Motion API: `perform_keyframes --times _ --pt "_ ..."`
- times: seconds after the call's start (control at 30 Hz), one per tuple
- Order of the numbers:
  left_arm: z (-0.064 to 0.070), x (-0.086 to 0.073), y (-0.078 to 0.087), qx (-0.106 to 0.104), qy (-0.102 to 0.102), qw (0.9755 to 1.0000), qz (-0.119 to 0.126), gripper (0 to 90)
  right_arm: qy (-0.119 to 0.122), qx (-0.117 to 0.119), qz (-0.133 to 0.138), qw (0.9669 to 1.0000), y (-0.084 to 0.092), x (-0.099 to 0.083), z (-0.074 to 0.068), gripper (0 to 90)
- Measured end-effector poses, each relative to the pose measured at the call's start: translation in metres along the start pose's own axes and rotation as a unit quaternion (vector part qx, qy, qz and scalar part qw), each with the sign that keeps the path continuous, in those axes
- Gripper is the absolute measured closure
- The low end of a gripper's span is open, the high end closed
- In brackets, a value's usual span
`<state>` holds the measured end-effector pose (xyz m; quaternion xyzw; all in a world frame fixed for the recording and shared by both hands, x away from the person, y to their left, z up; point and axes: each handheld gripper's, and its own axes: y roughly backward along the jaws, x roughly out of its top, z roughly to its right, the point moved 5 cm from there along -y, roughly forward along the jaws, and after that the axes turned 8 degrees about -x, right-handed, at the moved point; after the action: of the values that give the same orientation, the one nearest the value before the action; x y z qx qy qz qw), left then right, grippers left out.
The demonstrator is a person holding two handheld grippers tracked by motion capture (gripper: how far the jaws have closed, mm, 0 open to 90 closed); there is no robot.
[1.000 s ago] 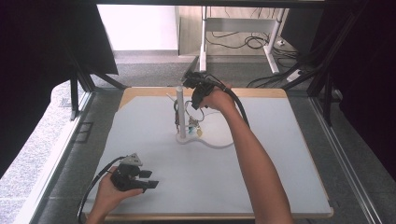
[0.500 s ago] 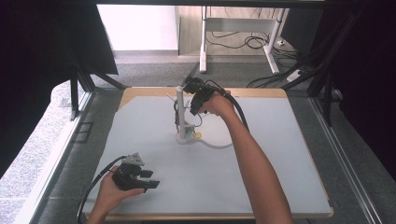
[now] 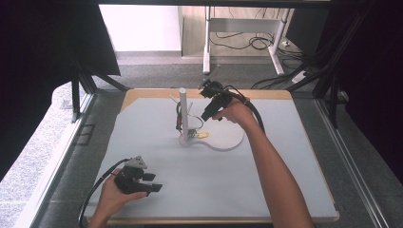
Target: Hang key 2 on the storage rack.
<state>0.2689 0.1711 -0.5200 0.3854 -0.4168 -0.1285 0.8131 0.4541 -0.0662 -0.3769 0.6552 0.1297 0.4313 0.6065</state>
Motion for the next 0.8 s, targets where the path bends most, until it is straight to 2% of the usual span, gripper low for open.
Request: perform_keyframes --times 0.17,0.4,0.43,0.57,0.7,0.8 --pt "-0.001 0.000 0.002 0.005 0.001 1.0000 0.003 46.1 -0.022 0.003 0.025 0.9994 0.013 -0.026 0.011 51.0" --pt "-0.001 -0.001 0.002 0.010 0.004 0.9999 0.001 46.1 -0.035 0.021 0.071 0.9966 0.024 -0.070 0.013 50.6" --pt "0.000 0.000 0.001 0.009 0.009 0.9999 0.007 46.1 -0.035 0.026 0.082 0.9957 0.025 -0.078 0.013 50.4" --pt "0.000 -0.001 0.001 0.011 0.005 0.9999 0.001 46.0 -0.049 0.035 0.112 0.9919 0.026 -0.109 0.013 50.4" --pt "0.000 -0.001 0.005 0.017 0.004 0.9999 0.001 45.9 -0.060 0.037 0.129 0.9891 0.022 -0.140 0.014 49.9" --pt "0.000 -0.001 0.007 0.021 0.010 0.9997 0.009 45.8 -0.079 0.042 0.144 0.9855 0.015 -0.169 0.015 50.0"
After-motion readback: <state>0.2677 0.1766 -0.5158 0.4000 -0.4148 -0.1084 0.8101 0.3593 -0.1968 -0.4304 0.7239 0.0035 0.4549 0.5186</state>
